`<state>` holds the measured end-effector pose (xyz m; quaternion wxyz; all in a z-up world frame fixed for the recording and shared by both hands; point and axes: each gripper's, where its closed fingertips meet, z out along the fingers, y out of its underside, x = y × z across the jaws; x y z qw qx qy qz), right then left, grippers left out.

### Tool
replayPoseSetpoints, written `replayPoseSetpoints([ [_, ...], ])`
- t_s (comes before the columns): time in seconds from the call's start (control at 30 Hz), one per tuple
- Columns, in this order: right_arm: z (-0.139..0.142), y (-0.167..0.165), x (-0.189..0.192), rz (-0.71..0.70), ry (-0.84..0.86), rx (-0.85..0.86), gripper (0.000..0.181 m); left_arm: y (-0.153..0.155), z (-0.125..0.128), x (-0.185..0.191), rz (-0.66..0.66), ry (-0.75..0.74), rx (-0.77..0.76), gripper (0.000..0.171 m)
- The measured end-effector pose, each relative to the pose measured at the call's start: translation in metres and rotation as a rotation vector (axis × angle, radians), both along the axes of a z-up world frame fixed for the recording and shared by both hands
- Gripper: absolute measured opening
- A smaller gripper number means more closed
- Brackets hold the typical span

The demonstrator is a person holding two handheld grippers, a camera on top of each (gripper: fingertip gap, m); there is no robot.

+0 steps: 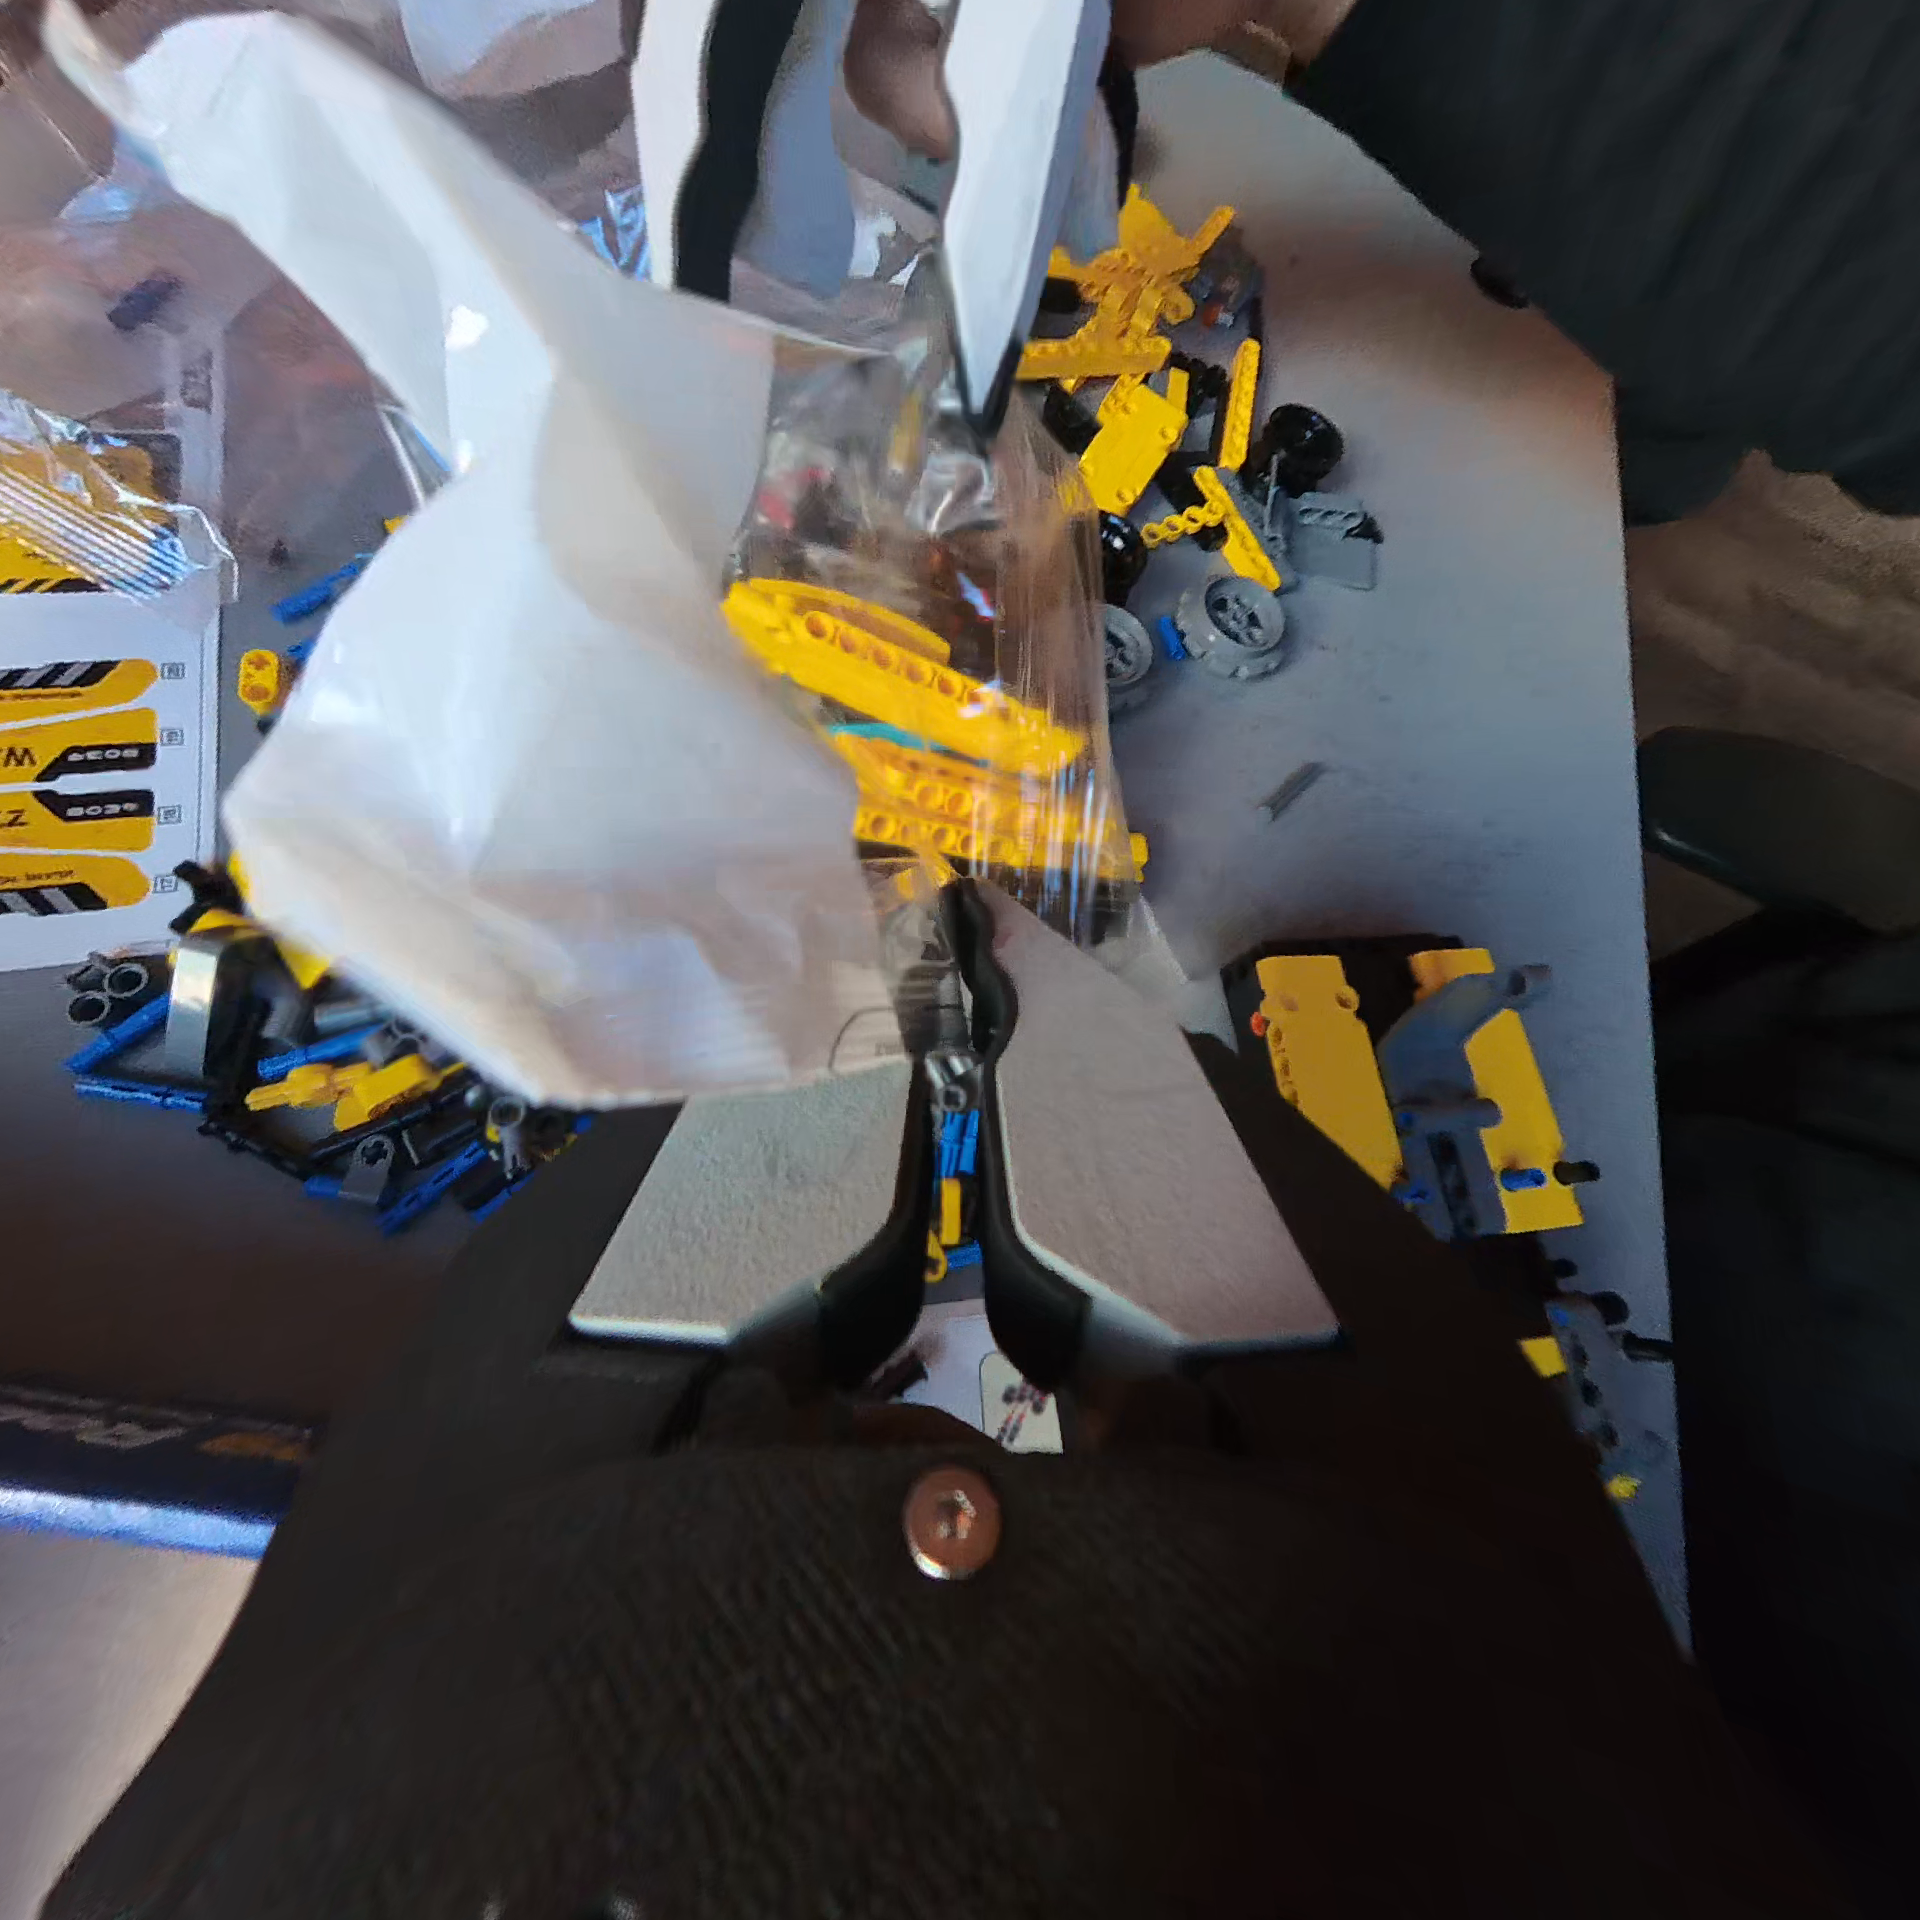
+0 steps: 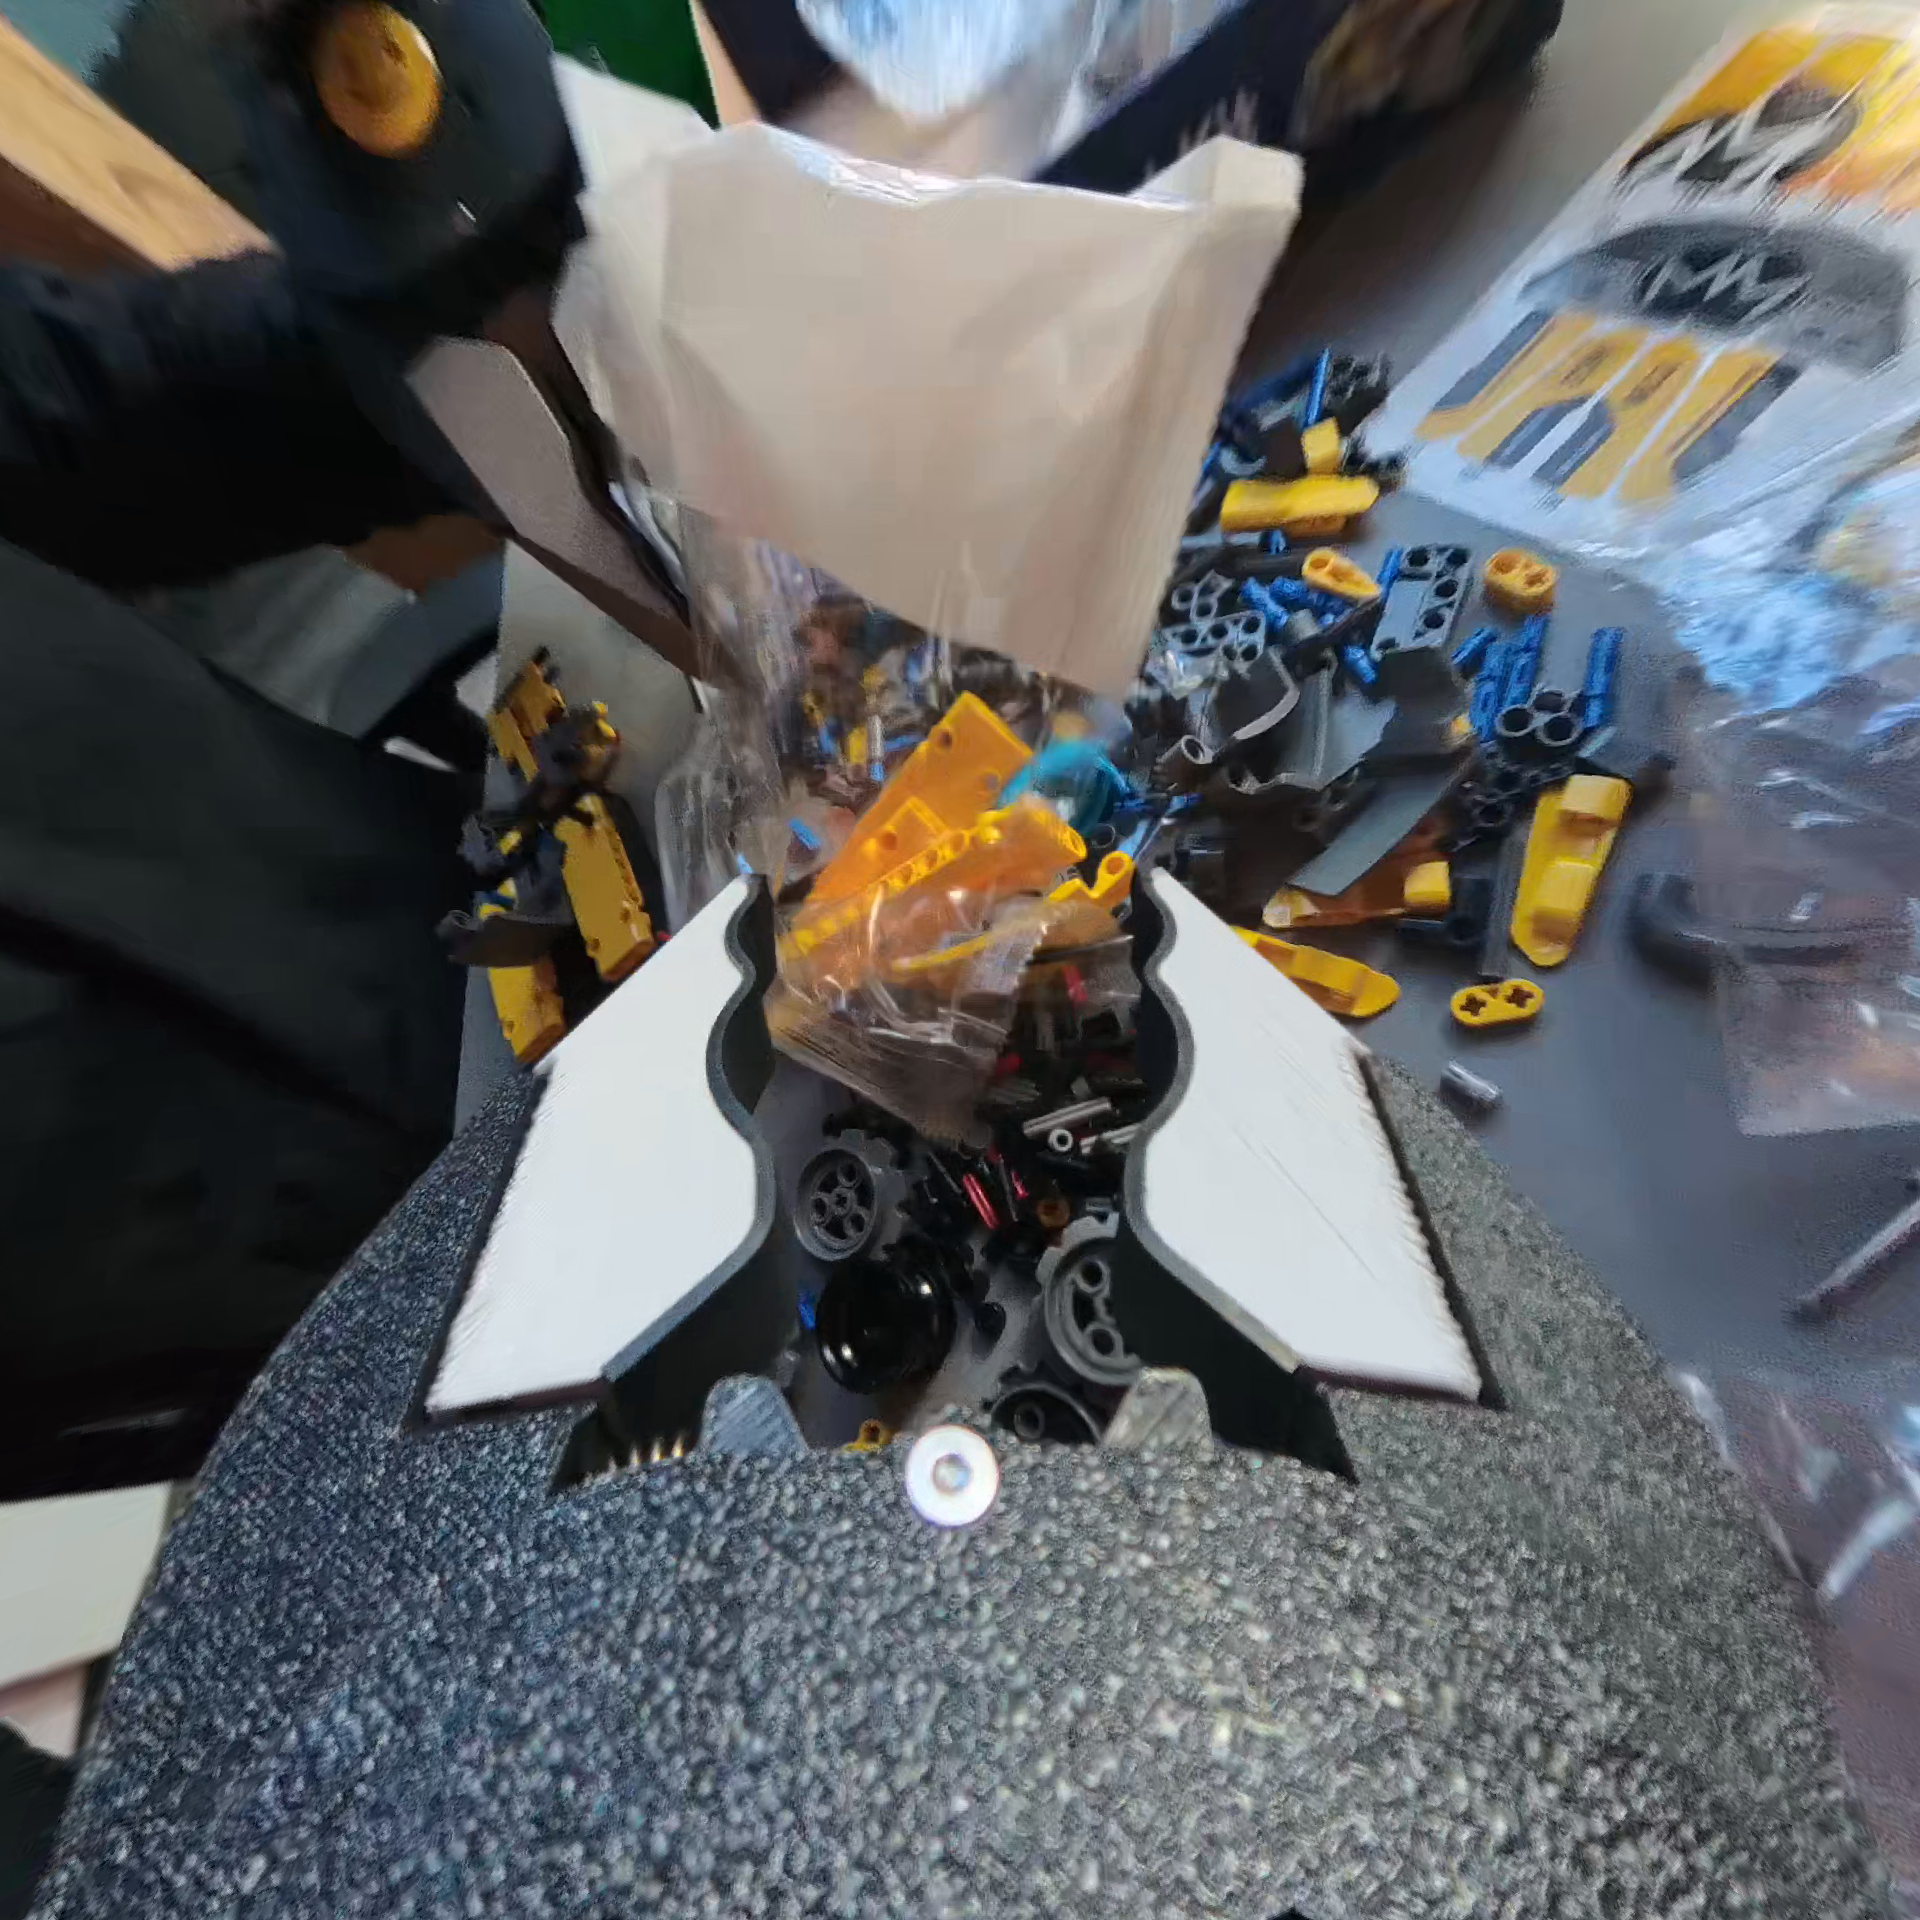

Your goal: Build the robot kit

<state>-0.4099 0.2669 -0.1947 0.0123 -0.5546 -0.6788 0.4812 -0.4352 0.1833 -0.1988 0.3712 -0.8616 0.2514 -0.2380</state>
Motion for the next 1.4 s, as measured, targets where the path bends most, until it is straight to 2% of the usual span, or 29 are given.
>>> replayPoseSetpoints([
  [0.03,-0.003,-0.003,-0.003,0.014,-0.024,-0.011,0.065,-0.001,-0.003,-0.002,0.002,0.021,-0.005,0.000],
  [0.07,-0.001,-0.006,-0.007,0.024,-0.026,-0.034,0.047,-0.001,-0.008,-0.005,0.009,0.051,-0.003,0.000],
  [0.17,0.013,-0.012,-0.007,0.051,0.020,-0.024,0.012,-0.003,-0.009,-0.008,0.026,0.053,0.012,0.000],
  [0.23,0.023,-0.019,-0.006,0.067,0.046,0.005,0.002,-0.002,-0.009,-0.010,0.045,0.057,0.030,0.000],
  [0.43,0.045,-0.045,-0.007,0.114,0.068,0.187,0.000,-0.003,-0.016,-0.011,0.089,0.064,0.057,0.000],
  [0.57,0.061,-0.053,-0.010,0.116,0.092,0.261,0.000,0.001,-0.010,-0.013,0.126,0.041,0.103,0.000],
  [0.73,0.070,-0.045,-0.010,0.076,0.087,0.320,0.000,0.005,0.001,-0.015,0.141,0.029,0.139,0.000],
  [0.97,0.076,-0.021,0.008,-0.032,0.109,0.257,0.000,0.019,0.022,-0.012,0.111,0.077,0.171,0.000],
  [1.07,0.077,-0.013,0.008,-0.090,0.113,0.234,0.000,0.027,0.019,-0.013,0.105,0.104,0.172,0.000],
  [1.3,0.093,-0.026,0.004,-0.083,0.129,0.387,0.000,0.038,0.016,-0.004,0.128,0.065,0.186,0.000],
  [1.37,0.091,-0.023,0.003,-0.086,0.109,0.483,0.000,0.038,0.014,-0.006,0.147,0.041,0.161,0.000],
  [1.4,0.088,-0.019,0.003,-0.090,0.096,0.546,0.000,0.037,0.011,-0.010,0.167,0.049,0.145,0.006],
])
